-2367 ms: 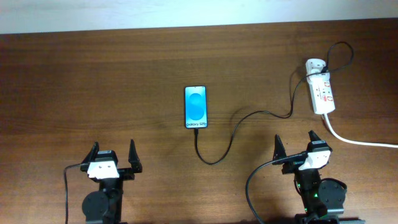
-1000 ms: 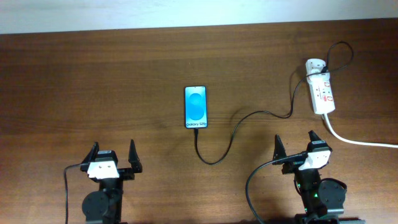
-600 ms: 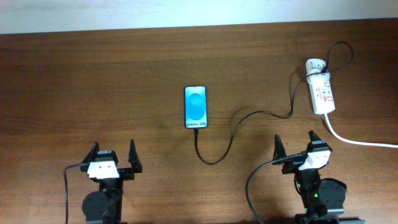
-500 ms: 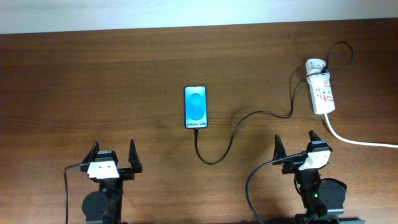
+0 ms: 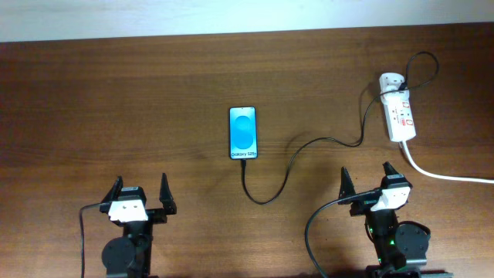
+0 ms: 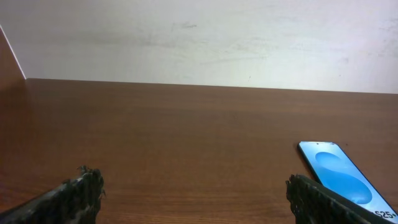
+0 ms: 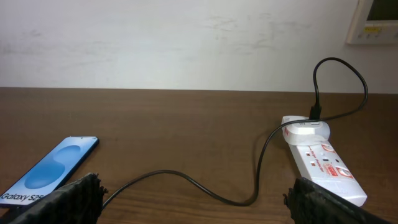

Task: Plug charger to phone and switch on socket

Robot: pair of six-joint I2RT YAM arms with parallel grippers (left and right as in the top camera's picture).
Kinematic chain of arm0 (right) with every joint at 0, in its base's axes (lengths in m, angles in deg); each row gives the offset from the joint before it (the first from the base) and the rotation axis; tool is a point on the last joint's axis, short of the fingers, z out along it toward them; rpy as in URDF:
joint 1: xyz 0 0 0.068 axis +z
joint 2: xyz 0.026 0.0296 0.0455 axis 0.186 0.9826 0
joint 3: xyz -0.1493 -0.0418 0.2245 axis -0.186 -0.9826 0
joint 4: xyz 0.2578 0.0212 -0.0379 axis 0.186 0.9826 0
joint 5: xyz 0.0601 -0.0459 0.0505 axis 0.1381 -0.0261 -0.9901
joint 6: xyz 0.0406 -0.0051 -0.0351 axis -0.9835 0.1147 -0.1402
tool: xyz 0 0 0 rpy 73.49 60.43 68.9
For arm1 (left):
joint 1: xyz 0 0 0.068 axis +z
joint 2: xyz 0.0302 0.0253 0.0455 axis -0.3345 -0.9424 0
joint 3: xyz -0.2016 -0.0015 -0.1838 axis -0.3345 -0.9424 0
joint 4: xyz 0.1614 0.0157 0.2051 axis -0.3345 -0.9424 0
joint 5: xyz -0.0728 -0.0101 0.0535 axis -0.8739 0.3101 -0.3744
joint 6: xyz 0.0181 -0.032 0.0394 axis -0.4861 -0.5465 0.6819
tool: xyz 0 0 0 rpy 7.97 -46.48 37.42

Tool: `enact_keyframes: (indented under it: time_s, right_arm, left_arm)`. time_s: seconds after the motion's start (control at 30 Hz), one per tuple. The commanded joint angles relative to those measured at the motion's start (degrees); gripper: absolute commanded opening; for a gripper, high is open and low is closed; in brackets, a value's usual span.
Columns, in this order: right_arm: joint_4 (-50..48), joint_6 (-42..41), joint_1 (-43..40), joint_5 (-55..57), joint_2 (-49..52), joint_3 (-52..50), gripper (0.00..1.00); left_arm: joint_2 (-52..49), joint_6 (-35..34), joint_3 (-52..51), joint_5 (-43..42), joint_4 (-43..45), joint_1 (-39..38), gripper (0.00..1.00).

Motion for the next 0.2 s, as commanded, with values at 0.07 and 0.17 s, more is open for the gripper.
enact_keyframes:
  time_s: [0.07,0.17]
  right_arm:
    - [0.4,-0.5,-0.3,0.3,-0.4,-0.3,0.98]
    - [0.4,-0.5,-0.3,0.3,-0.4,-0.3,0.98]
  left_arm:
    - [0.6,0.9,-0.1,0.0,-0.4,0.3,0.99]
    - [0.6,0.9,-0.1,0.0,-0.4,0.3,0.99]
